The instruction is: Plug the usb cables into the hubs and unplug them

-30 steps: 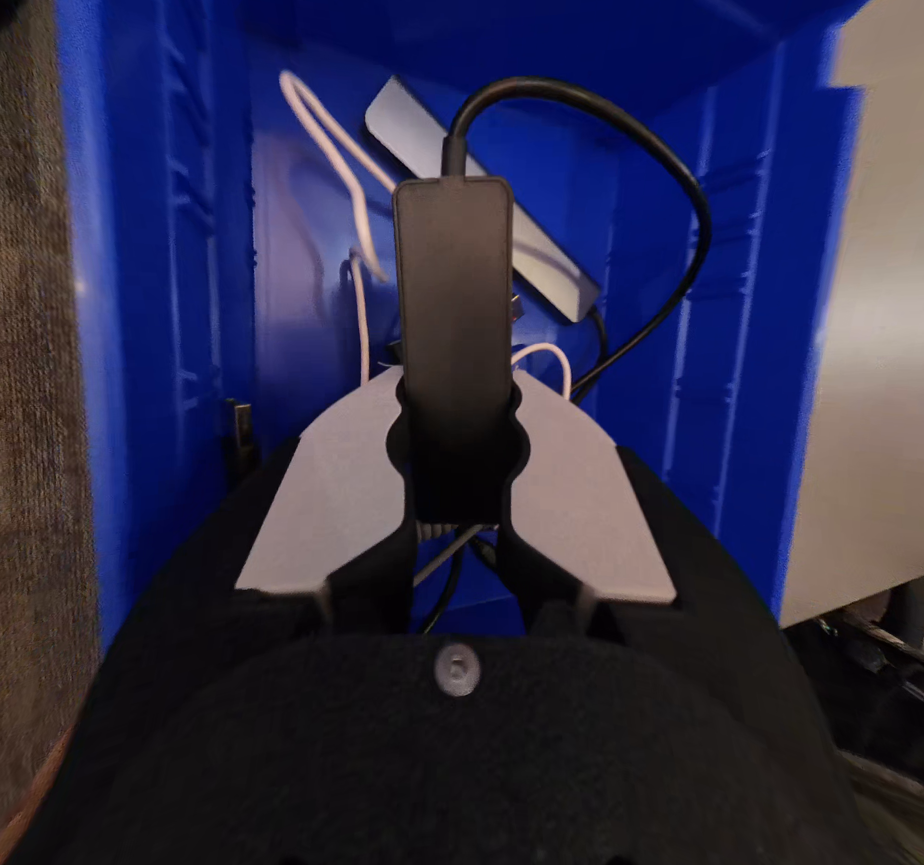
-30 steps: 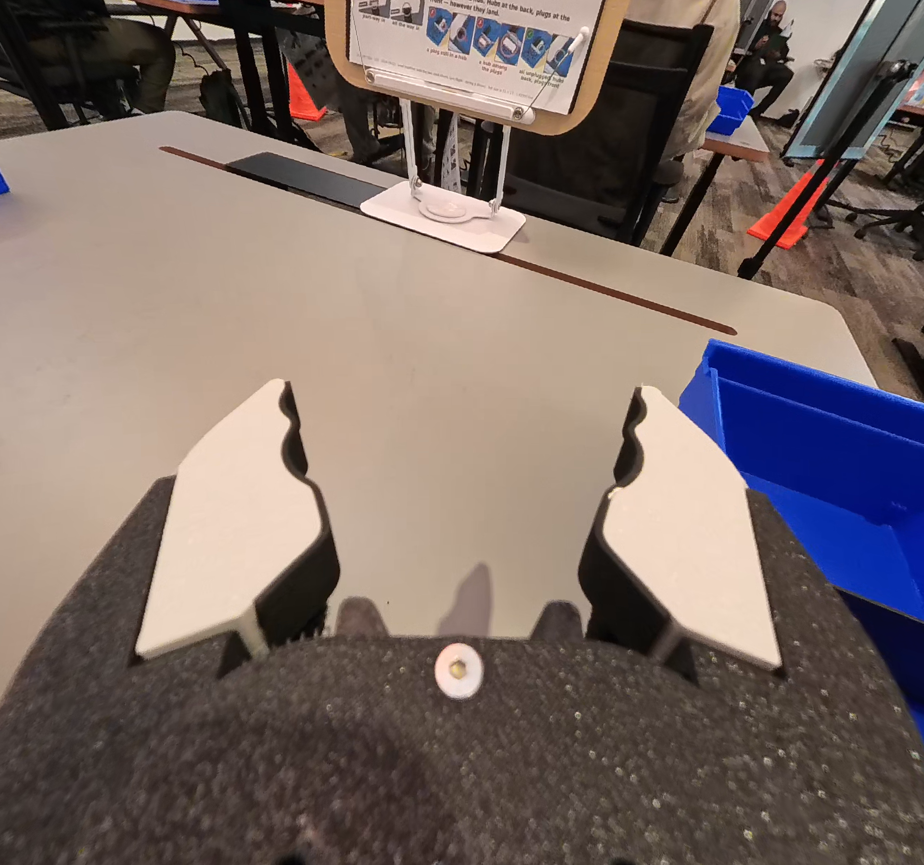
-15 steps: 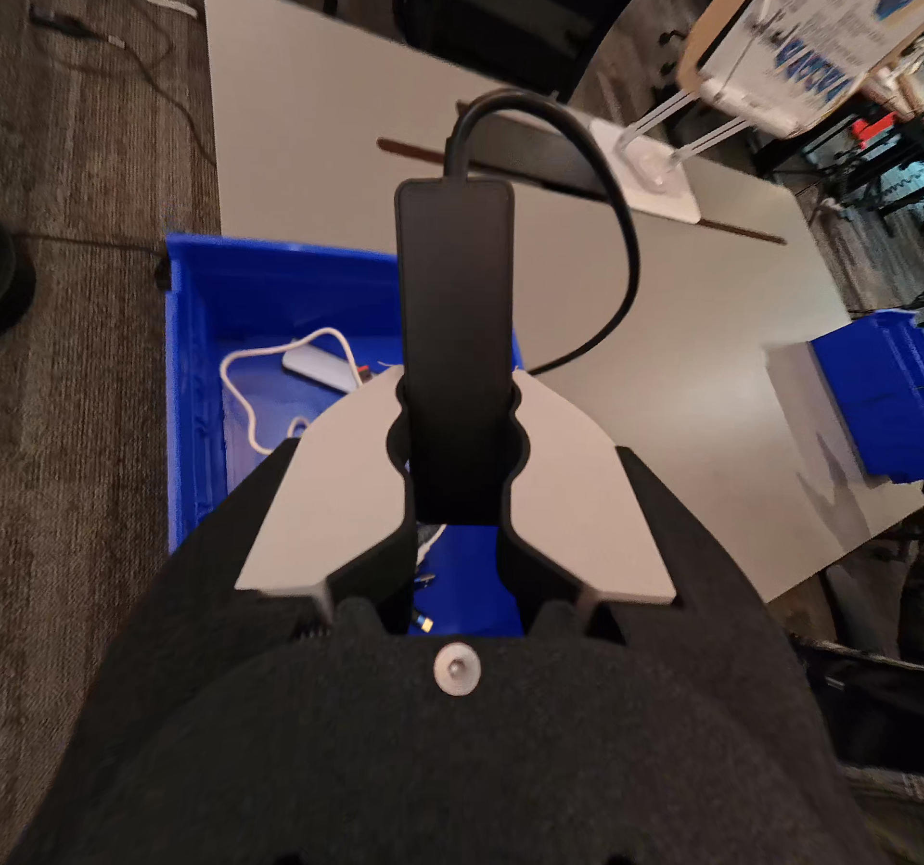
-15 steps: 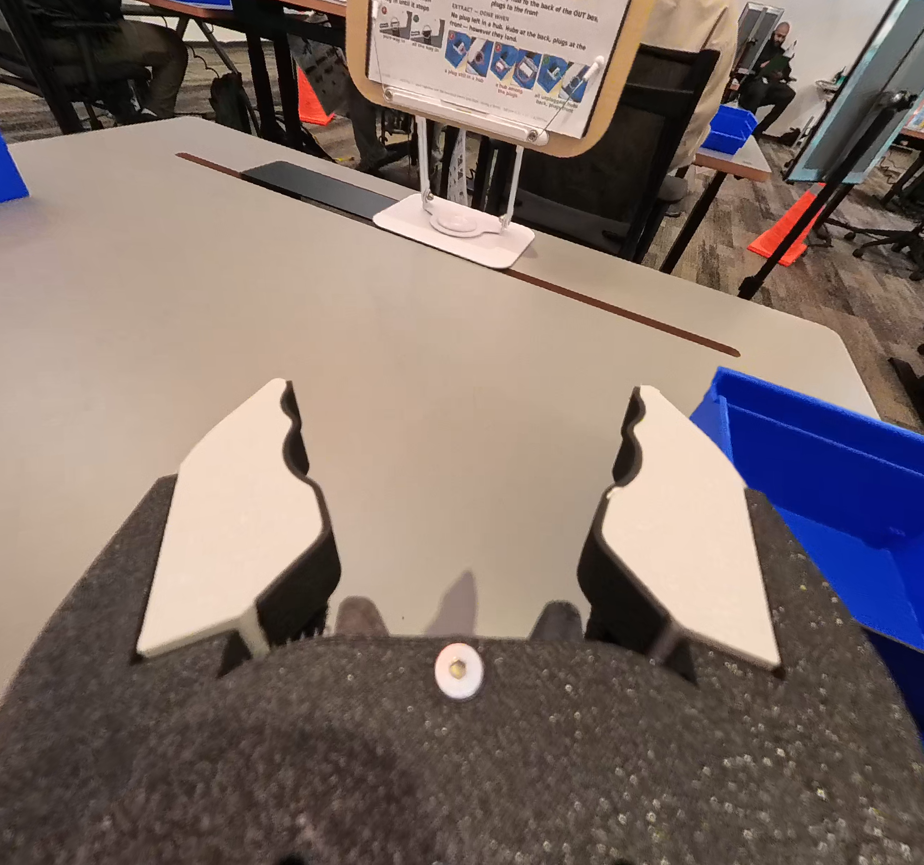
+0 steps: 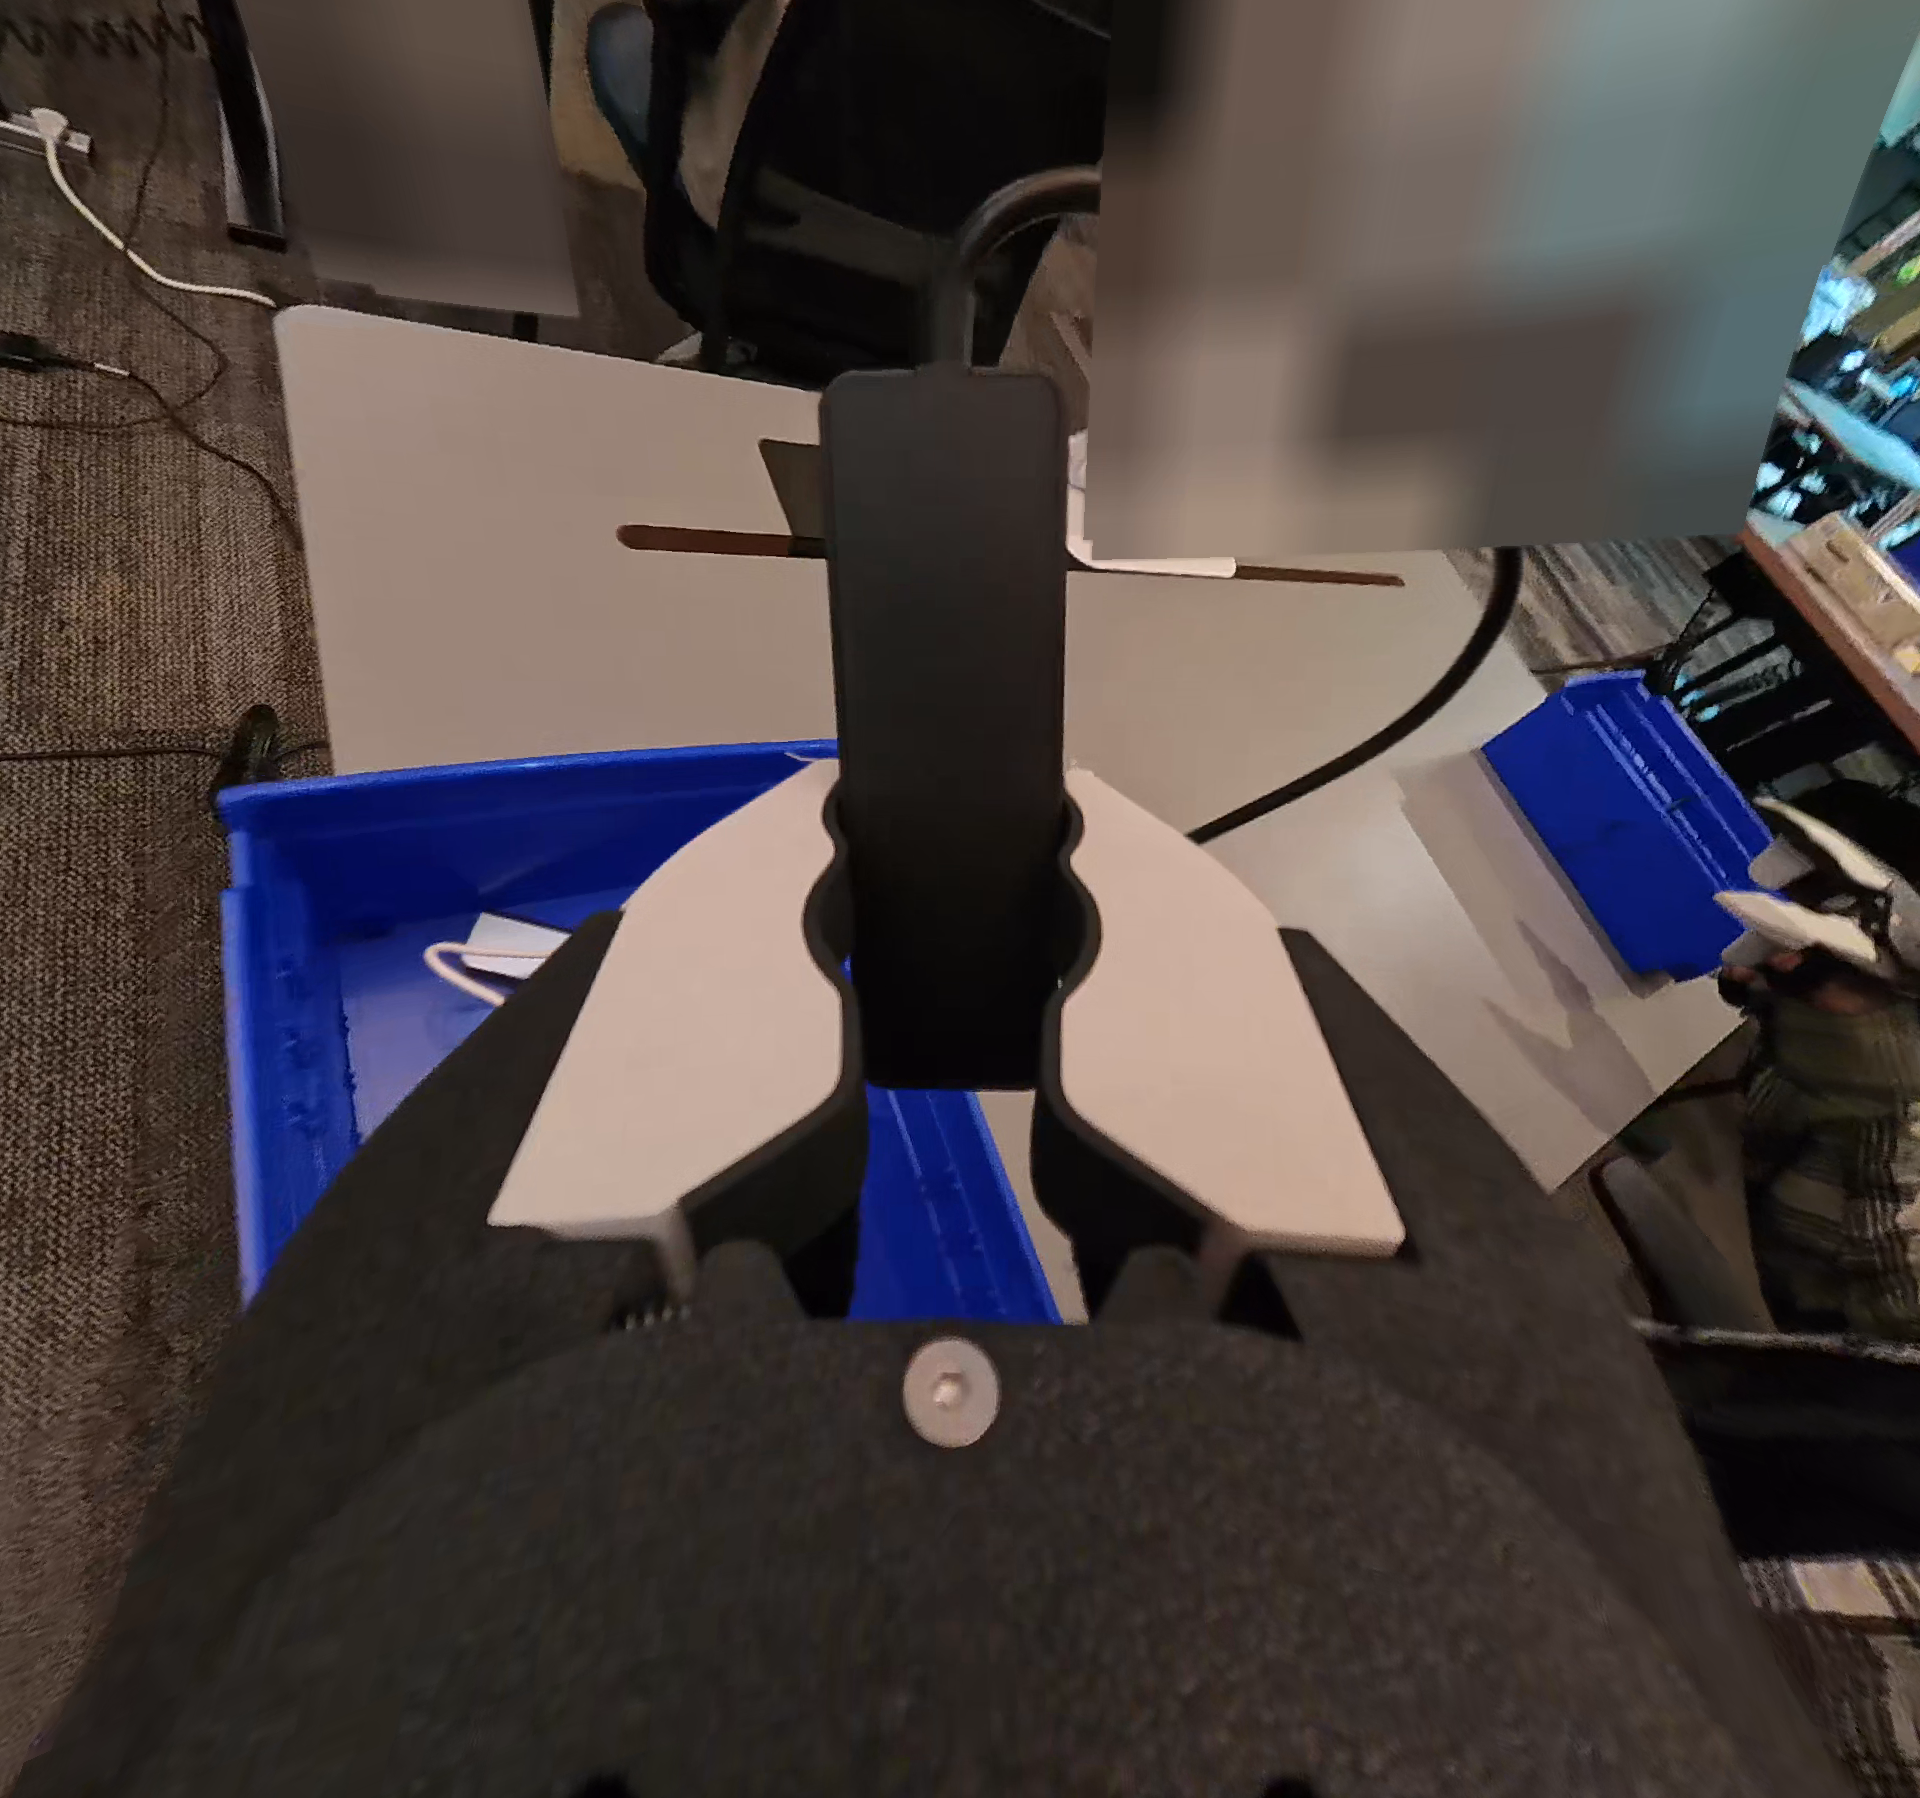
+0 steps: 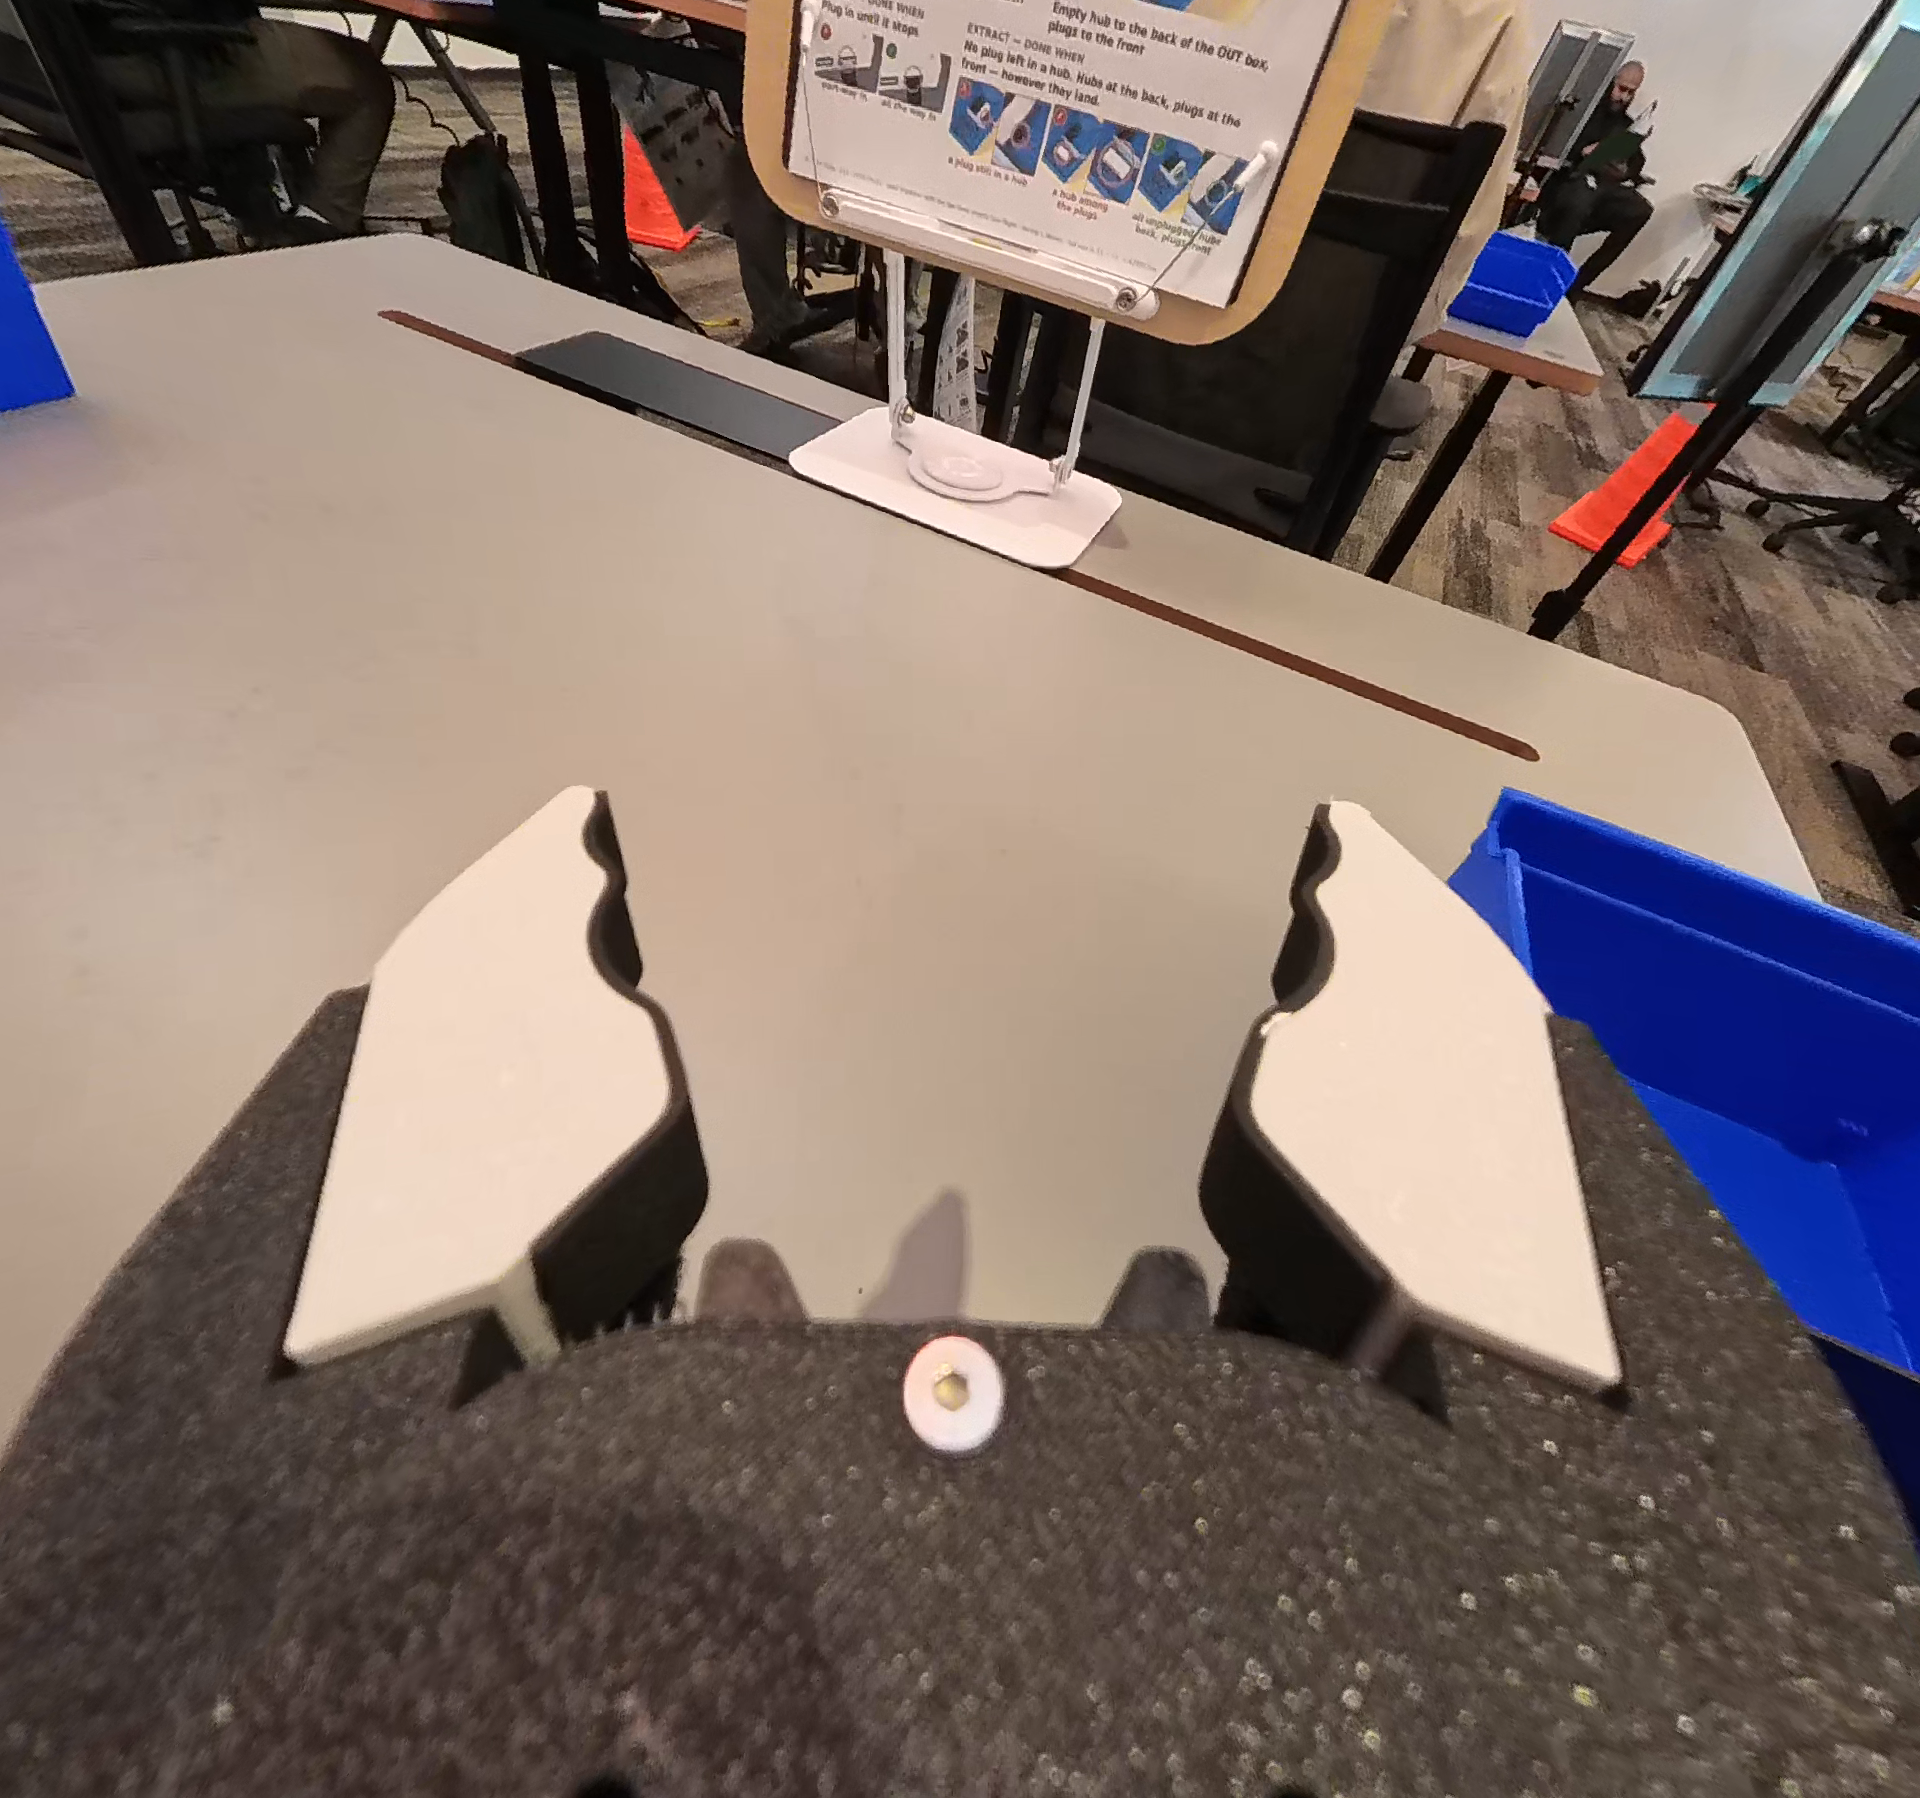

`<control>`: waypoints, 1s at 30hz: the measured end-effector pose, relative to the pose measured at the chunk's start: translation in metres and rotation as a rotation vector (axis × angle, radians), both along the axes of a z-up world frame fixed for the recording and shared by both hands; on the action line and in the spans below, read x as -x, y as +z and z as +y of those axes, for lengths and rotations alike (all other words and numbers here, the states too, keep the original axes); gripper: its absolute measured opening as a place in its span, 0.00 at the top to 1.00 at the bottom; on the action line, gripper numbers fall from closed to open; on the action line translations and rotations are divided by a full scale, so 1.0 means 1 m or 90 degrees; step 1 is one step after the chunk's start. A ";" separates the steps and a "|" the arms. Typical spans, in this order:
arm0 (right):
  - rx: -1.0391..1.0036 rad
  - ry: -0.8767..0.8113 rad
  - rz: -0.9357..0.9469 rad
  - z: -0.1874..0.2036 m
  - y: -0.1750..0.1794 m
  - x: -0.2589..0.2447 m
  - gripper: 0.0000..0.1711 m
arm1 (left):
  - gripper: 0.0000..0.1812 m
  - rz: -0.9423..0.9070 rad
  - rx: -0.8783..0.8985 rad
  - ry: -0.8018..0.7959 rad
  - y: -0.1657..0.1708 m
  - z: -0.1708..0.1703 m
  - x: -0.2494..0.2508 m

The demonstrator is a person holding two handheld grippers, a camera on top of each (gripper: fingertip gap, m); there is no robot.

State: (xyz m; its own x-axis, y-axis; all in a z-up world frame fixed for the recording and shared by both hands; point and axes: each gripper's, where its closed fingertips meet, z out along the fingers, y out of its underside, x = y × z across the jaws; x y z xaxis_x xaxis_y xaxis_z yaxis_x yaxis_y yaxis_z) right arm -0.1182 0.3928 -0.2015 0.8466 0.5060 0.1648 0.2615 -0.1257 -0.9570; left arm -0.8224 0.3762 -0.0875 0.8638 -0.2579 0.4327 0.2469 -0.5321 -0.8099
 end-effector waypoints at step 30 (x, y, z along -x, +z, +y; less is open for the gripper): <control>0.016 -0.045 -0.022 -0.020 -0.004 -0.027 0.30 | 0.81 0.327 0.120 -0.493 -0.106 0.077 -0.291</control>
